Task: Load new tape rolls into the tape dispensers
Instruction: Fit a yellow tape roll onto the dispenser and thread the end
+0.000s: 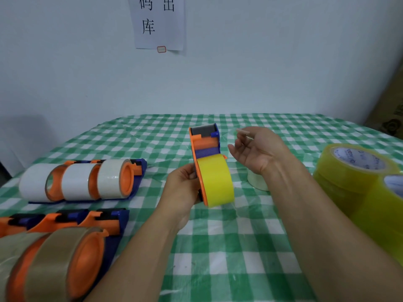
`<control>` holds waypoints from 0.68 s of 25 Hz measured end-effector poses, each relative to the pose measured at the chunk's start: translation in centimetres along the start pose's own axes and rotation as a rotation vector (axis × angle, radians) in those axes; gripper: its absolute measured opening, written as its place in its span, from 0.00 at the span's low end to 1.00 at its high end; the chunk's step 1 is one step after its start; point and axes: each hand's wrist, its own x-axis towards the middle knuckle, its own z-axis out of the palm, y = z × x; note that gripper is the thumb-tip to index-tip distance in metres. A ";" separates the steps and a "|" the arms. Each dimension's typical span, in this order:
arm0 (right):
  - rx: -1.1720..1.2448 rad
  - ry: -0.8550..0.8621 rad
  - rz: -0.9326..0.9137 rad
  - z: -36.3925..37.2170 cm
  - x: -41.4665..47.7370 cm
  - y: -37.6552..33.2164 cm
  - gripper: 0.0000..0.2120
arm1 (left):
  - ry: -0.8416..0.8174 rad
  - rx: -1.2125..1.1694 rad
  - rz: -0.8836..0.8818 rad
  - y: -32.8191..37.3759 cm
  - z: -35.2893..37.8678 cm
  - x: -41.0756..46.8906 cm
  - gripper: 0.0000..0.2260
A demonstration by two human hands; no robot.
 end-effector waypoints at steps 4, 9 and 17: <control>-0.142 -0.051 -0.064 0.0 -1.0 -1.4 0.03 | 0.068 0.031 -0.122 0.1 0.6 1.3 0.11; -0.319 -0.088 -0.107 -0.5 -1.9 -1.6 0.02 | 0.156 0.003 -0.236 0.1 1.9 3.5 0.08; -0.283 -0.175 -0.122 -1.8 -2.2 -3.1 0.05 | 0.127 -0.027 -0.279 0.4 3.9 5.5 0.05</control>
